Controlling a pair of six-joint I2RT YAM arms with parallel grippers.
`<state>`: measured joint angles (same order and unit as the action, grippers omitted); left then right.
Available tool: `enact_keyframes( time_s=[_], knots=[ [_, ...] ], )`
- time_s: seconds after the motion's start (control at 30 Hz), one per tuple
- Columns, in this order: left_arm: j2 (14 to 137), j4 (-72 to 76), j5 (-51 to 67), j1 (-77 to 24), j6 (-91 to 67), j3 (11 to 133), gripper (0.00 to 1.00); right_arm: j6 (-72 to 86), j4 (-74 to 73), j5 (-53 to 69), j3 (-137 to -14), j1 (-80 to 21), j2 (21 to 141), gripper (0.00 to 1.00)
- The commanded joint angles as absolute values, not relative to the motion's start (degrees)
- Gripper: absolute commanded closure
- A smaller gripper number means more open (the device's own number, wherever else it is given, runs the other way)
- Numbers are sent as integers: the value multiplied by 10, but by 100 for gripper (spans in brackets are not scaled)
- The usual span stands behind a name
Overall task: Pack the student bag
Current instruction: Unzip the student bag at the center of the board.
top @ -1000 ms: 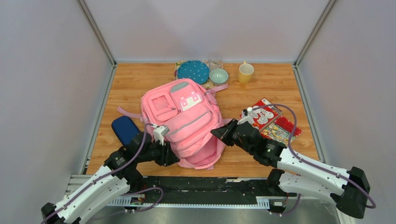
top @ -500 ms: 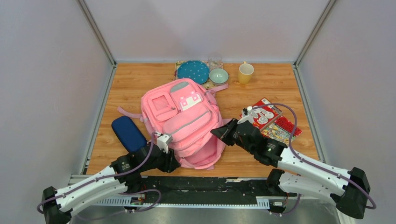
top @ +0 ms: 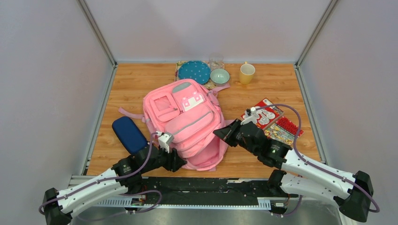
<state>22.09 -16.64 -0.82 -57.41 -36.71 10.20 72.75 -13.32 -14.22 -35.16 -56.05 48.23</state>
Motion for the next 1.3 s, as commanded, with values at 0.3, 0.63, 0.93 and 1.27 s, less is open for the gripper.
enact_keyframes(
  time_s=[0.3, 0.63, 0.93, 1.27],
  knots=[
    [241, -74, 11, -577, -359, 71, 63, 727, -91, -147, -381, -557, 456, 100],
    [231, -47, 1, -577, -366, 60, 54, 732, -85, -139, -378, -558, 456, 100],
    [241, -41, -25, -577, -373, 45, 83, 732, -84, -133, -381, -558, 454, 100],
    [229, -104, -75, -577, -370, 61, 100, 732, -97, -149, -377, -558, 439, 100]
  ],
)
